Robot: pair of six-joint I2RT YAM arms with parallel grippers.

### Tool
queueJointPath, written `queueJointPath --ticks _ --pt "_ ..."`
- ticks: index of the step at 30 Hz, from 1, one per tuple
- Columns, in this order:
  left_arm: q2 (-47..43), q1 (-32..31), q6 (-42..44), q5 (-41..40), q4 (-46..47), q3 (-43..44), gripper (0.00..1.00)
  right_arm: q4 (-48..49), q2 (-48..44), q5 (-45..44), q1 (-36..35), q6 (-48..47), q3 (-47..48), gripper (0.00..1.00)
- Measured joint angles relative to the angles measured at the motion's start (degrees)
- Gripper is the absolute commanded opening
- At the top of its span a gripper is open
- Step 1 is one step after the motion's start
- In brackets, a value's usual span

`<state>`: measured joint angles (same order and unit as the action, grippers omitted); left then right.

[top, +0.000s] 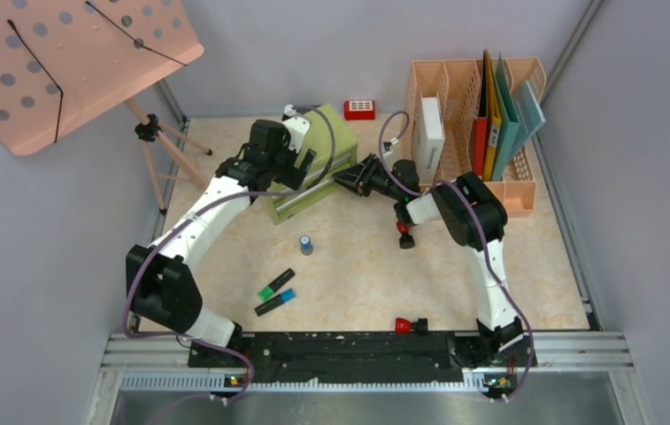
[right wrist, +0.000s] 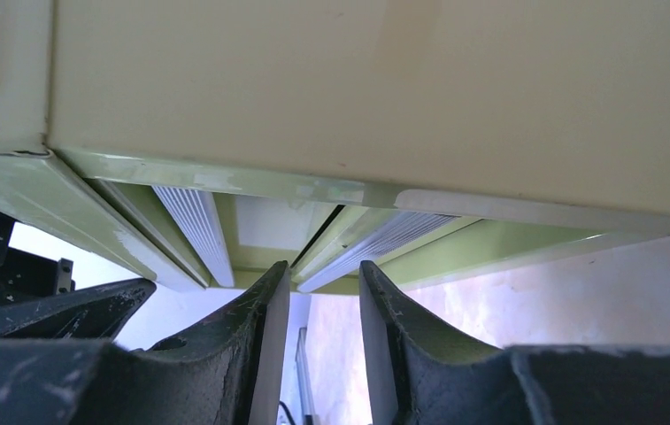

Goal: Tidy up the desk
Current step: Open the drawer in the storage box.

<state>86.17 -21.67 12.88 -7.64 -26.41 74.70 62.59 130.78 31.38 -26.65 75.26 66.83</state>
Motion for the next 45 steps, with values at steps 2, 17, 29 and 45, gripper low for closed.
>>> queueJointPath --ticks 2,17,29,45 --pt "0.1 0.1 -0.1 0.3 0.0 0.1 0.96 0.0 0.0 -0.1 0.0 0.0 0.0 0.34" --pt "1.0 0.2 -0.5 1.0 0.6 0.8 0.96 -3.4 -0.2 -0.4 0.3 -4.1 0.1 0.35" --pt "1.6 0.2 -0.5 1.8 1.0 1.4 0.96 -3.9 0.2 -0.5 0.4 -2.1 1.2 0.35" --pt "1.7 0.3 -0.6 2.3 1.4 1.4 0.96 -6.1 0.5 -1.9 0.5 -1.8 2.2 0.34"
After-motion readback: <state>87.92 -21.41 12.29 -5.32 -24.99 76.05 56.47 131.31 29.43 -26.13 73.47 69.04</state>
